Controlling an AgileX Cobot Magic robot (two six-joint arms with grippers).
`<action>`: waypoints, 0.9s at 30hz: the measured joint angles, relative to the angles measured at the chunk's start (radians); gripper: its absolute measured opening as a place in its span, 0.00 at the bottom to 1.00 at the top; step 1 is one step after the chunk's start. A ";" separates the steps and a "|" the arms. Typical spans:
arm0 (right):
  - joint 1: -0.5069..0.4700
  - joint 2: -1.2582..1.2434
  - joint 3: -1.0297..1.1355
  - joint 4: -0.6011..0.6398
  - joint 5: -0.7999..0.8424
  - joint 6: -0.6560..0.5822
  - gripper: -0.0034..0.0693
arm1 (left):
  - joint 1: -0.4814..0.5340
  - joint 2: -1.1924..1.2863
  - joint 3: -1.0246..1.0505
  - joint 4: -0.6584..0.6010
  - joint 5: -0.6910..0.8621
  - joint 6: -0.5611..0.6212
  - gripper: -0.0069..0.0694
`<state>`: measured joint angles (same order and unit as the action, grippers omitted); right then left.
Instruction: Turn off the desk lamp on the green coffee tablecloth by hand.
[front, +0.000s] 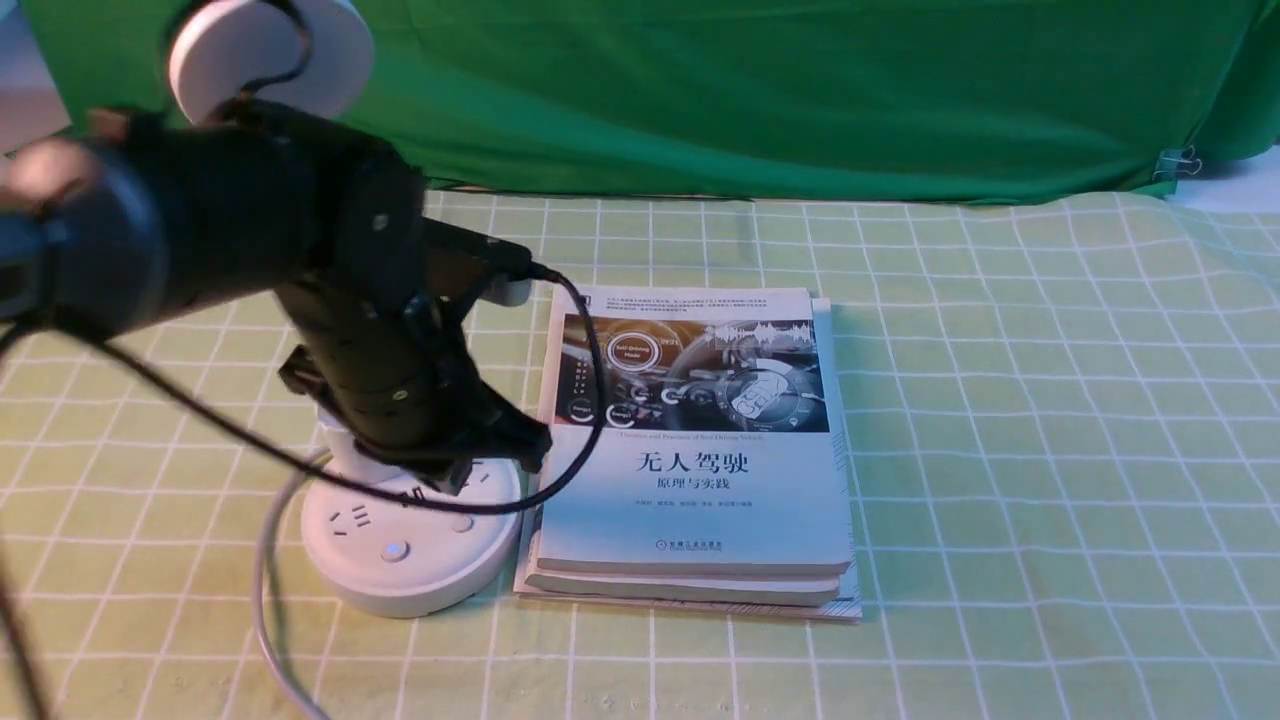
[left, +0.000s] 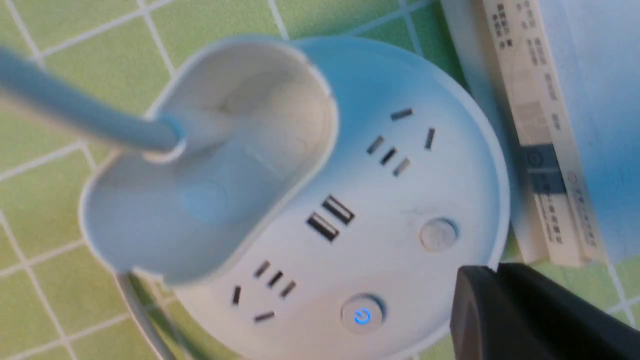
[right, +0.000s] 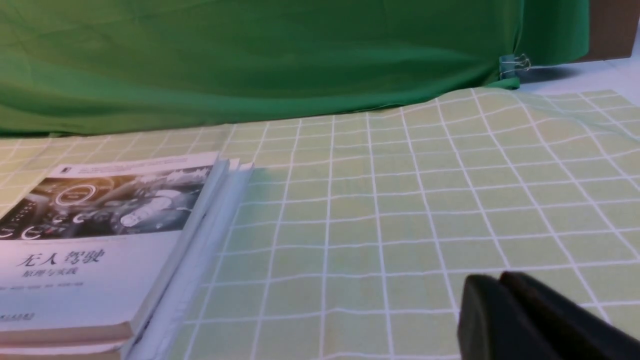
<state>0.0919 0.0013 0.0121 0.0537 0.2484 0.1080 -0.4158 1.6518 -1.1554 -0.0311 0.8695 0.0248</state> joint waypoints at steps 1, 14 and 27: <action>0.000 0.000 0.000 0.000 0.000 0.000 0.09 | 0.000 -0.010 0.010 -0.004 -0.011 0.000 0.10; 0.000 0.000 0.000 0.000 0.002 0.000 0.09 | 0.000 -0.732 0.690 -0.094 -0.580 -0.025 0.10; 0.000 0.000 0.000 0.000 0.001 0.001 0.09 | 0.000 -1.106 0.904 -0.065 -0.753 -0.025 0.12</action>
<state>0.0919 0.0013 0.0121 0.0537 0.2496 0.1085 -0.4158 0.5460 -0.2511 -0.0957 0.1163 0.0000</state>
